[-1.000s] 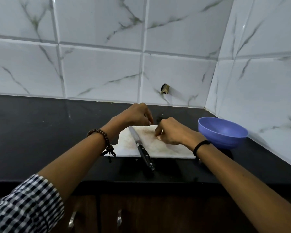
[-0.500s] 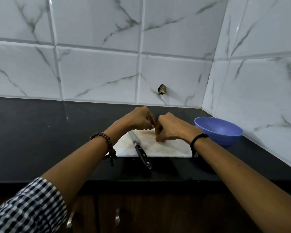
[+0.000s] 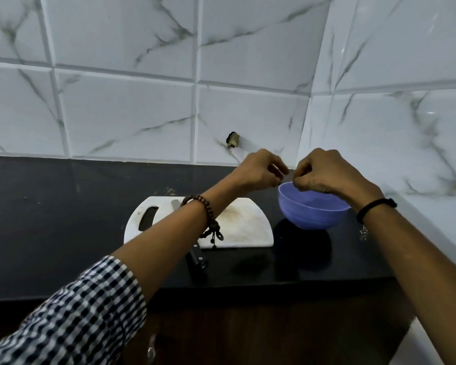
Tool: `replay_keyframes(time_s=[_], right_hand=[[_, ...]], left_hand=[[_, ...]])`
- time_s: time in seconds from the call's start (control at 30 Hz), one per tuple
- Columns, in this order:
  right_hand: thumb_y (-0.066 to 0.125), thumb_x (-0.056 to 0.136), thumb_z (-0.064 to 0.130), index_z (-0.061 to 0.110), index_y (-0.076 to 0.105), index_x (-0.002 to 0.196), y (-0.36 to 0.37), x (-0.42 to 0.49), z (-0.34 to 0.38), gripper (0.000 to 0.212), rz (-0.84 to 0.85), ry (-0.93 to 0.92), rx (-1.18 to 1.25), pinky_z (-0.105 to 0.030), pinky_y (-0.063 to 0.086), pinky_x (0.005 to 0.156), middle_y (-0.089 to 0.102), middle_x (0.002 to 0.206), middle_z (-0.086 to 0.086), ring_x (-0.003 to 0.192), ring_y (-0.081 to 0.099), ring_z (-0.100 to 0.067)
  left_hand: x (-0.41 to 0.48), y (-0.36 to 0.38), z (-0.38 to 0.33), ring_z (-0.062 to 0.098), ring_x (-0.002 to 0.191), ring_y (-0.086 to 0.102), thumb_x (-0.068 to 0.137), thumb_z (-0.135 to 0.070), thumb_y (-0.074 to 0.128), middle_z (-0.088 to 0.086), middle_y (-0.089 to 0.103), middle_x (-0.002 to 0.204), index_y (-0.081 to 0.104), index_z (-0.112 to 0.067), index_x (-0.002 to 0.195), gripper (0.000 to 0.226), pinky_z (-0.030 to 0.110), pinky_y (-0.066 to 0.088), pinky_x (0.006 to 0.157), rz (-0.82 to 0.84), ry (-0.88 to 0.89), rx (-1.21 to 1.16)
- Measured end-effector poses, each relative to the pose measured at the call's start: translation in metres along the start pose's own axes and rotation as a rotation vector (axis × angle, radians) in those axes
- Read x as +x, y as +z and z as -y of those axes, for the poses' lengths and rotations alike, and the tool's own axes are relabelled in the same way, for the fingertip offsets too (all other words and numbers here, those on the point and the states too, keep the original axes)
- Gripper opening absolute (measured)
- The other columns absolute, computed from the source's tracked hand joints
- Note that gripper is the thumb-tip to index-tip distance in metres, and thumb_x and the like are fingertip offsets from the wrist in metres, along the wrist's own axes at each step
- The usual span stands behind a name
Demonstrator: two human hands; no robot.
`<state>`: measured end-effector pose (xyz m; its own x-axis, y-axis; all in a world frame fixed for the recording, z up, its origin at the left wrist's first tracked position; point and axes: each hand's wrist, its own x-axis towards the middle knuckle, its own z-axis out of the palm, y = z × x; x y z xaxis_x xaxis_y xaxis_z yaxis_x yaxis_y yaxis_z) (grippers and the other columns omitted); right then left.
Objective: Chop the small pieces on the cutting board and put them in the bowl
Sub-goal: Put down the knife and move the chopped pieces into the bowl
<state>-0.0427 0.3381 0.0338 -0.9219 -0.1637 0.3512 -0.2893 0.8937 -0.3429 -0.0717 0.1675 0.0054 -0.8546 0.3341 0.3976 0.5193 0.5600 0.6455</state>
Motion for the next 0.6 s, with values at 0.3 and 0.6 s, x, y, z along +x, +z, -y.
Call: replay_keyframes(time_s=[0.3, 0.6], right_hand=[[0.069, 0.078, -0.006, 0.008, 0.078, 0.083, 0.002, -0.003, -0.001, 0.017, -0.066, 0.000, 0.086, -0.038, 0.063, 0.066, 0.073, 0.078, -0.009, 0.062, 0.073, -0.025], [0.075, 0.077, 0.007, 0.018, 0.078, 0.083, 0.054, -0.005, 0.057, 0.012, 0.170, -0.177, 0.091, -0.021, 0.056, 0.056, 0.074, 0.075, 0.001, 0.061, 0.071, -0.010]], left_hand=[[0.006, 0.011, -0.009, 0.024, 0.071, 0.071, 0.081, -0.004, 0.072, 0.015, 0.074, 0.086, 0.072, -0.003, 0.105, 0.024, 0.032, 0.060, 0.064, -0.012, 0.000, 0.042], [-0.033, -0.052, 0.032, 0.019, 0.077, 0.071, 0.084, -0.011, 0.069, 0.010, 0.075, 0.087, 0.077, -0.010, 0.096, 0.014, 0.031, 0.058, 0.069, -0.031, -0.125, 0.296]])
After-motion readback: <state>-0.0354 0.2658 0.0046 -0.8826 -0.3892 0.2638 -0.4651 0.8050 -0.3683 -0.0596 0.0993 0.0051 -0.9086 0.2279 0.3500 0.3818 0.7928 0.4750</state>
